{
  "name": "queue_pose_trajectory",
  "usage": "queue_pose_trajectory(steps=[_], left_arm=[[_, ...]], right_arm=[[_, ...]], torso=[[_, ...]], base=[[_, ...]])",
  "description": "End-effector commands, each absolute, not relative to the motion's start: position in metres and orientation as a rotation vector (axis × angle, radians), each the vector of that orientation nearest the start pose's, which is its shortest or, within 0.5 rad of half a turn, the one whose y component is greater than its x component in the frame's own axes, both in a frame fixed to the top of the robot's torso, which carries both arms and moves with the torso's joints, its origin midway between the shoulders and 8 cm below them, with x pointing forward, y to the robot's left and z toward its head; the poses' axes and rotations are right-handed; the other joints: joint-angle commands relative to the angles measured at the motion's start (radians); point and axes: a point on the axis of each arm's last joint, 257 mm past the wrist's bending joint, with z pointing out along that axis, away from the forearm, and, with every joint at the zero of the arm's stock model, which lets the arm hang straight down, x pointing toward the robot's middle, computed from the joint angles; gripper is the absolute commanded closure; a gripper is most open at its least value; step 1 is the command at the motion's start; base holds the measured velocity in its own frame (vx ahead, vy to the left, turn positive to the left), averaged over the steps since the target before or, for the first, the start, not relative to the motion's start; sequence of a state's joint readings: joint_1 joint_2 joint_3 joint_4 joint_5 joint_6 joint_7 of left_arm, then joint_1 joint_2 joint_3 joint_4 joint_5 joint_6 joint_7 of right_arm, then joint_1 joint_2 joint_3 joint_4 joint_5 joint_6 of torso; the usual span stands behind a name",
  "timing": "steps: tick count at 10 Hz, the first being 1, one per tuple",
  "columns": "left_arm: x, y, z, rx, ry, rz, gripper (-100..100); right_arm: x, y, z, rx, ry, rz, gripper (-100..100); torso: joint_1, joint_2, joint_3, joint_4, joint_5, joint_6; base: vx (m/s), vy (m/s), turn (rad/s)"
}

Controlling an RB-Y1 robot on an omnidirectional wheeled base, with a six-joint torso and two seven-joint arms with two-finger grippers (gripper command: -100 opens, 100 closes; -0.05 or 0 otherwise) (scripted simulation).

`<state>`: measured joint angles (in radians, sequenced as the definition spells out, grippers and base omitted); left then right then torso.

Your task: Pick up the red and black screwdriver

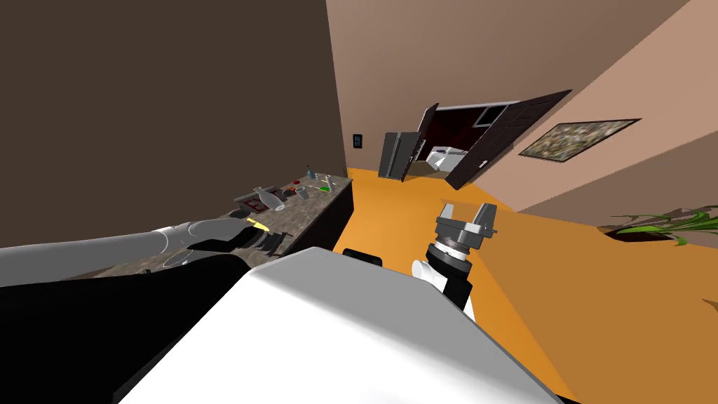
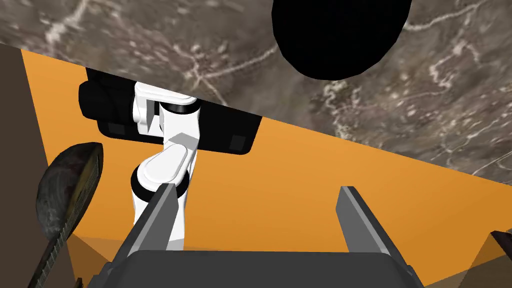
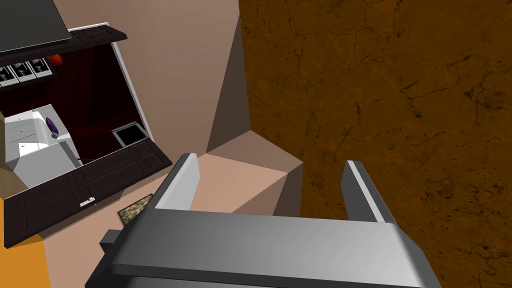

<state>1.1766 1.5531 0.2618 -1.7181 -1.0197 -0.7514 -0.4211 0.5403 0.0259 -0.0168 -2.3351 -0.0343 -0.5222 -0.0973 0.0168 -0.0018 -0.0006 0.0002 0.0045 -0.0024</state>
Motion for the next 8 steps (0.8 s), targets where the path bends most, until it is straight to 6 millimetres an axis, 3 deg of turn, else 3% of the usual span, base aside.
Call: queue_pose_trajectory(steps=[1,5,8], left_arm=[[0.110,0.520,-0.322,1.928,2.221,-0.151,-100],[0.105,0.541,-0.320,2.141,2.150,-0.102,-100],[0.105,0.561,-0.319,2.381,2.025,-0.052,-100]], right_arm=[[0.324,-0.293,0.041,0.692,0.512,1.390,0],[0.324,-0.293,0.041,0.693,0.512,1.390,0],[0.324,-0.293,0.041,0.692,0.512,1.390,0]], torso=[[0.000,0.000,0.000,0.000,0.000,0.000],[-0.002,0.000,0.000,0.000,-0.001,0.000],[0.006,-0.002,-0.001,0.000,0.001,0.000]], base=[[-0.047,0.127,-0.137],[-0.036,0.115,-0.093],[-0.013,0.243,-0.123]])
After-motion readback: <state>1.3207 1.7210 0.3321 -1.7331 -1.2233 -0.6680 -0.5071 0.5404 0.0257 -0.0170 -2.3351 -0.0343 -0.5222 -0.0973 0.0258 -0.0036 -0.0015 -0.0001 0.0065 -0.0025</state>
